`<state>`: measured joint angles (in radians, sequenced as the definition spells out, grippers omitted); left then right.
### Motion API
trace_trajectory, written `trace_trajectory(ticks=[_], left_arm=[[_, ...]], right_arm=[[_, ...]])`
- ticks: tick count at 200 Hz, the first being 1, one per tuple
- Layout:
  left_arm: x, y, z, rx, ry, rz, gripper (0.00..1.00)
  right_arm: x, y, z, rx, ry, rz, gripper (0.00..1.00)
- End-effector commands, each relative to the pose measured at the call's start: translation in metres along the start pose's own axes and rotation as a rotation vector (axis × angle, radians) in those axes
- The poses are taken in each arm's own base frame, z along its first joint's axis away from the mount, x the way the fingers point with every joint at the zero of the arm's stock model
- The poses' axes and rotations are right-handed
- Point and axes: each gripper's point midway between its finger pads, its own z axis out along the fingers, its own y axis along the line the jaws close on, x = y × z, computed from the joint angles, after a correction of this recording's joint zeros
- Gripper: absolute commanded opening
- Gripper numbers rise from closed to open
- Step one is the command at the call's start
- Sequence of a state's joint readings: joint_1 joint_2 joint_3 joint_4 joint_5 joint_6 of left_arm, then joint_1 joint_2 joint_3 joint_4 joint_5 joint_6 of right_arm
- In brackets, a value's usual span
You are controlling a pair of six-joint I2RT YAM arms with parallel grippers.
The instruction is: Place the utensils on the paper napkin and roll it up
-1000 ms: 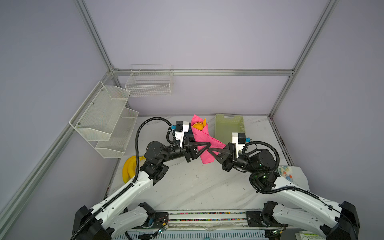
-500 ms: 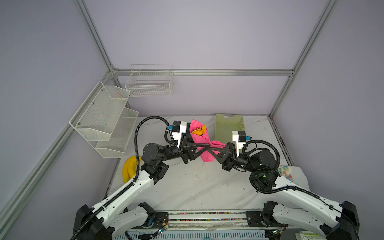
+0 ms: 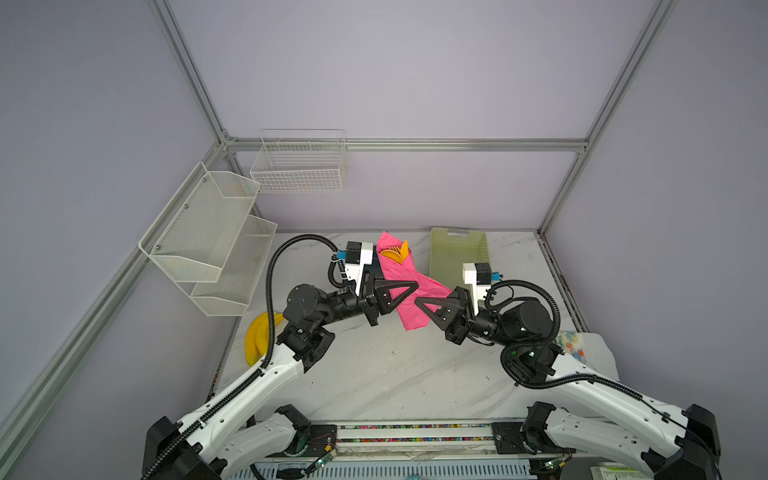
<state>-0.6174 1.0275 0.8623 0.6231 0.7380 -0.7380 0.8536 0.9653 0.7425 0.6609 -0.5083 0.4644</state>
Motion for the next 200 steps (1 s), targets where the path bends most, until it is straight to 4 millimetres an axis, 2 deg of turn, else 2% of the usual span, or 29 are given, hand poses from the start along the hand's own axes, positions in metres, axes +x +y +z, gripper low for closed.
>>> trace_trajectory(ticks=[1, 25, 56, 99, 144, 200], left_arm=[[-0.029, -0.024, 0.001, 0.039, -0.048, 0.078, 0.08], [-0.027, -0.023, 0.001, 0.037, -0.041, 0.072, 0.08], [-0.028, -0.024, 0.001, 0.038, -0.039, 0.071, 0.08], [-0.026, -0.025, 0.004, 0.059, -0.019, 0.048, 0.09], [-0.026, -0.038, 0.006, 0.143, -0.007, 0.028, 0.13], [-0.024, -0.038, 0.005, 0.142, 0.002, 0.015, 0.14]], right_arm=[[-0.028, 0.012, -0.004, 0.0, -0.075, -0.05, 0.19], [-0.033, 0.014, -0.004, 0.007, -0.074, -0.067, 0.25], [-0.038, 0.015, -0.006, 0.019, -0.084, -0.084, 0.25], [-0.044, 0.014, -0.013, 0.061, -0.103, -0.108, 0.0], [-0.05, 0.009, -0.021, 0.12, -0.124, -0.125, 0.0], [-0.05, 0.006, -0.024, 0.151, -0.117, -0.135, 0.0]])
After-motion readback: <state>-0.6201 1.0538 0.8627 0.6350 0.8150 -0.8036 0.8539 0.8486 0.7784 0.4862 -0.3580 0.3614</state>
